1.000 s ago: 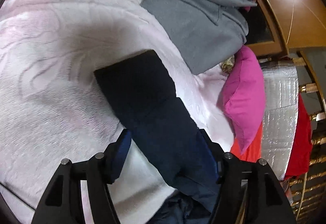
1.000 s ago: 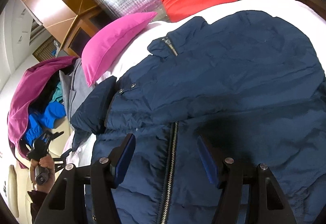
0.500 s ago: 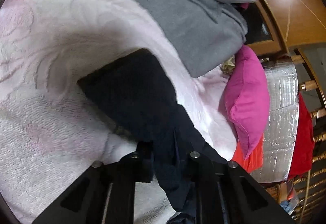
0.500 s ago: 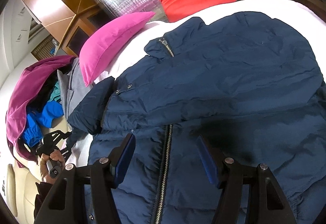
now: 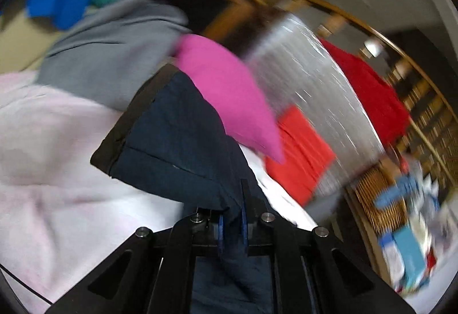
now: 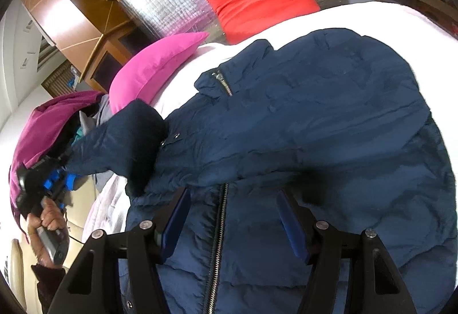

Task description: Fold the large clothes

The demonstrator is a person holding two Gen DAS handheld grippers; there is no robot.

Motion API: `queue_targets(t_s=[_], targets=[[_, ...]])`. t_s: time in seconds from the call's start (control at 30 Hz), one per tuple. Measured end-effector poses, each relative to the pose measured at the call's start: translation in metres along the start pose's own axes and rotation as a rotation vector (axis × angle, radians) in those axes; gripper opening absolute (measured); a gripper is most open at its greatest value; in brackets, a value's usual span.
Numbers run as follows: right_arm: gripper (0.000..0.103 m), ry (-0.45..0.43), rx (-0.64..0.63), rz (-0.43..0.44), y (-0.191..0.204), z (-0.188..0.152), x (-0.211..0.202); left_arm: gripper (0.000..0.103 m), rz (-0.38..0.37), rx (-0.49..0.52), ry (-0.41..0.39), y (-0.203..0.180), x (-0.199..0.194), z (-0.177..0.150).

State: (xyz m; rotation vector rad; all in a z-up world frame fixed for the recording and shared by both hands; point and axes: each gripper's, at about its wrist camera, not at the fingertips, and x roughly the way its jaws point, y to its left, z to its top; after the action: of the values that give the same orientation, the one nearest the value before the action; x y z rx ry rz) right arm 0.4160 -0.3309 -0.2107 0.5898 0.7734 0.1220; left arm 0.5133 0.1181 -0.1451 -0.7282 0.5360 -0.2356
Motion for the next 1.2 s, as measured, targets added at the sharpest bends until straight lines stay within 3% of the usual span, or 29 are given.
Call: queue_targets(t_s=[0.2, 0.33, 0.5, 0.6, 0.63, 0.67, 0.77, 0.87, 1.03, 1.1, 1.2], targets=[[0.067, -0.033, 0.027, -0.017, -0.012, 0.003, -0.019, 0.009, -0.084, 0.127, 0.147, -0.051, 0.04, -0.048], [0.067, -0.043, 0.051, -0.026, -0.021, 0.004, -0.027, 0.009, -0.127, 0.145, 0.31, -0.063, 0.076, -0.085], [0.067, -0.045, 0.07, -0.033, -0.027, 0.004, -0.031, 0.014, -0.117, 0.279, 0.513, -0.085, 0.107, -0.136], [0.067, -0.048, 0.068, -0.041, -0.028, 0.004, -0.034, 0.049, -0.108, 0.308, 0.604, -0.093, 0.113, -0.144], [0.069, -0.049, 0.067, -0.046, -0.028, 0.004, -0.035, 0.071, -0.101, 0.304, 0.619, -0.091, 0.109, -0.142], [0.071, -0.05, 0.066, -0.052, -0.029, 0.004, -0.037, 0.078, -0.094, 0.289, 0.637, -0.088, 0.105, -0.137], [0.075, -0.055, 0.059, -0.062, -0.03, 0.004, -0.041, 0.078, -0.139, 0.252, 0.637, -0.077, 0.09, -0.109], [0.075, -0.054, 0.037, -0.068, -0.025, 0.005, -0.042, 0.082, -0.116, 0.219, 0.554, -0.06, 0.074, -0.077], [0.075, -0.036, -0.066, -0.073, 0.005, 0.009, -0.032, 0.083, 0.091, 0.136, 0.451, -0.007, 0.059, -0.044], [0.077, -0.019, -0.139, -0.079, 0.026, 0.011, -0.023, 0.083, 0.176, 0.094, 0.466, 0.011, 0.062, -0.043], [0.081, 0.028, -0.269, -0.115, 0.06, 0.01, 0.0, 0.083, 0.236, 0.062, 0.502, 0.023, 0.066, -0.049]])
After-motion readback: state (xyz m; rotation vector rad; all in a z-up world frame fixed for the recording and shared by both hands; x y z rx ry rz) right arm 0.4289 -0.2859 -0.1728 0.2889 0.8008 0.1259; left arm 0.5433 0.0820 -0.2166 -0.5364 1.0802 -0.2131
